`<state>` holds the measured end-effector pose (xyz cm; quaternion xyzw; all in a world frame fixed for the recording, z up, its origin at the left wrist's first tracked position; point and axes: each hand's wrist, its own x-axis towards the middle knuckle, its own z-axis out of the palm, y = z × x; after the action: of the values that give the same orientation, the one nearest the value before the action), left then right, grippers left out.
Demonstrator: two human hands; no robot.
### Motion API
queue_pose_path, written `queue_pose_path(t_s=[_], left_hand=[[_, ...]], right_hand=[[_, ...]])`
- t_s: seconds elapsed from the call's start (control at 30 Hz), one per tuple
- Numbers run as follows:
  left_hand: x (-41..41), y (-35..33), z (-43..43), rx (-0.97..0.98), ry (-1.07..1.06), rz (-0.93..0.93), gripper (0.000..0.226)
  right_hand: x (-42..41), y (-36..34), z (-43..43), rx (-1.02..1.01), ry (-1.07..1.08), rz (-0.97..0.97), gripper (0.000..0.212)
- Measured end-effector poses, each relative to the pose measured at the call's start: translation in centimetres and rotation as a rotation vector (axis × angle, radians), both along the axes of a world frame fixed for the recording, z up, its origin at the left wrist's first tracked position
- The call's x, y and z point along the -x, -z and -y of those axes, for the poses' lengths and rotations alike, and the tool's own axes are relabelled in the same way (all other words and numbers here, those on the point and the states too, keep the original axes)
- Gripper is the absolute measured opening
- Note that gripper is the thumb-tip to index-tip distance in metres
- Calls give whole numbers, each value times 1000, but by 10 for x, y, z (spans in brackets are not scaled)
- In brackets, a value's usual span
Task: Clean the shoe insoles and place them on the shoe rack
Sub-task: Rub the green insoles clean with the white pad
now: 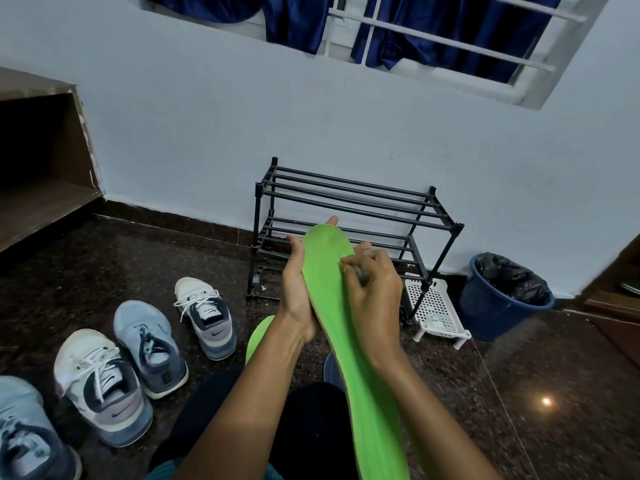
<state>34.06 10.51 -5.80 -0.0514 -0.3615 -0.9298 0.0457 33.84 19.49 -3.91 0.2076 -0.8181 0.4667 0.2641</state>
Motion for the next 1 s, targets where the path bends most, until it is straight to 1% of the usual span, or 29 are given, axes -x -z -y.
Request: queue_pose_path(t_s=[0.07,0.23,0.33,0.5,0.6,0.83,1.0], left_hand=[[-1,-1,1,1,-1,-1,69],[1,0,3,9,-27,2,68],[1,0,2,9,-20,2,69],[-1,-2,-1,-1,11,-8,70],[-2,-3,-1,-6,16,-6,70],[1,-1,1,27,-1,32,69],[0,-2,0,30,17,21,70]], right_hand=[[-3,3,3,12,-16,21,12],[-22,12,6,32,-135,43,13],[-18,10,3,15,-122,41,13],[-1,1,0,-12,-12,15,12],[1,1,2,-2,8,26,12],[-24,7,11,58,-178,104,14],[-13,-1,7,20,-134,63,12]])
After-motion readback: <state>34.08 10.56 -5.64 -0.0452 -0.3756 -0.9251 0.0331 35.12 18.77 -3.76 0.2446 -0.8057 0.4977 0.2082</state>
